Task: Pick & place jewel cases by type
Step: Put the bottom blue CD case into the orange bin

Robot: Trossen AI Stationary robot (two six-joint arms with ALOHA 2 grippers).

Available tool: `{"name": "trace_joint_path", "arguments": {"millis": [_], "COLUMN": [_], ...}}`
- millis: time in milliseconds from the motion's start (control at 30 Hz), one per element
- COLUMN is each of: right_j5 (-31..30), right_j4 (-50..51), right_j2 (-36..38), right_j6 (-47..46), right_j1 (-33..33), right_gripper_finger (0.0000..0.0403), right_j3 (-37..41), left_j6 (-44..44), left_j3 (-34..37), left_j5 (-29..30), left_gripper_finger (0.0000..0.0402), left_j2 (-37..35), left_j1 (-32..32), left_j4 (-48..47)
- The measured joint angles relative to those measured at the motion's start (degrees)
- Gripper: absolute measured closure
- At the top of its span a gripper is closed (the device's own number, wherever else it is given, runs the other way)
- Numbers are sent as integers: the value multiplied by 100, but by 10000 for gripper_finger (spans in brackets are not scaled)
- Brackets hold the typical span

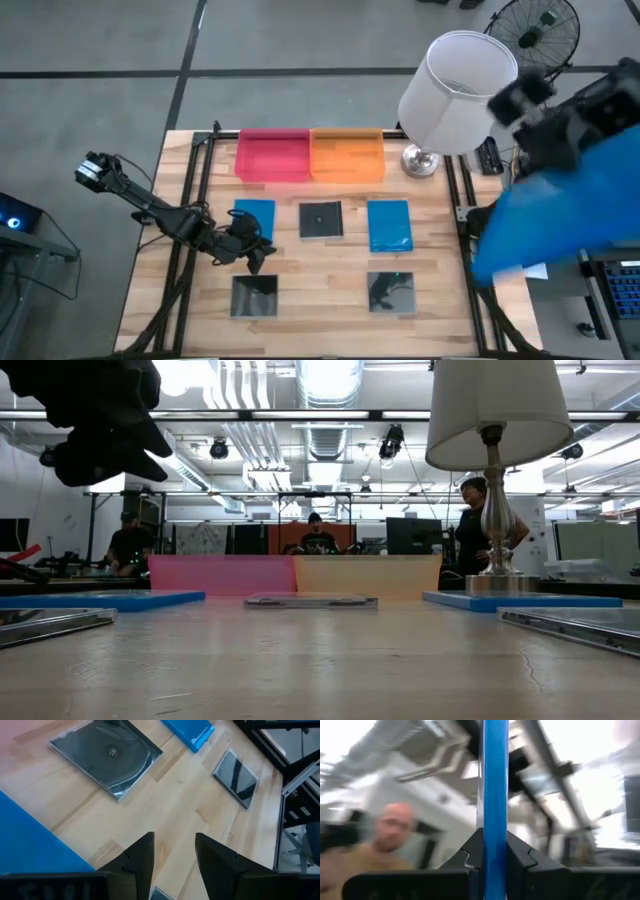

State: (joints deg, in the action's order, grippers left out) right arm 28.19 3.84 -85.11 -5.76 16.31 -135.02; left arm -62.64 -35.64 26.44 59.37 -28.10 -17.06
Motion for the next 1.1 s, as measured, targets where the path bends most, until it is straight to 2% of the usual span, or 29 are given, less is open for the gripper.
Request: {"name": "trace_joint_path", "arguments": {"millis": [133,333,567,667,900,1100], "right_j5": [-1042,-2460,-4862,-5689,-7290,-8284], "right_j4": [-33,-672,-1220,-1383,-1519,-1303], "right_j2": [168,234,45,-108,-625,-1087], "right_j6": [623,1639,3568,4370,5880,6291], "right_j1": [-68,-103,-220,-352,-825,-1240], "right_gripper_finger": [374,374,374,374,374,374], "right_j3": [2,0,0,0,2,4], "left_j6": [1,1,3,3,3,3], "left_j3": [0,0,0,0,0,0], "left_j5": [38,48,48,48,44,-1], "left_gripper_finger": [276,276,276,276,276,276], "left_j2": [0,0,-2,-2,-2,-2], "left_j1": [40,113,125,125,125,125], "left_j4": [2,13,78,103,114,123]}}
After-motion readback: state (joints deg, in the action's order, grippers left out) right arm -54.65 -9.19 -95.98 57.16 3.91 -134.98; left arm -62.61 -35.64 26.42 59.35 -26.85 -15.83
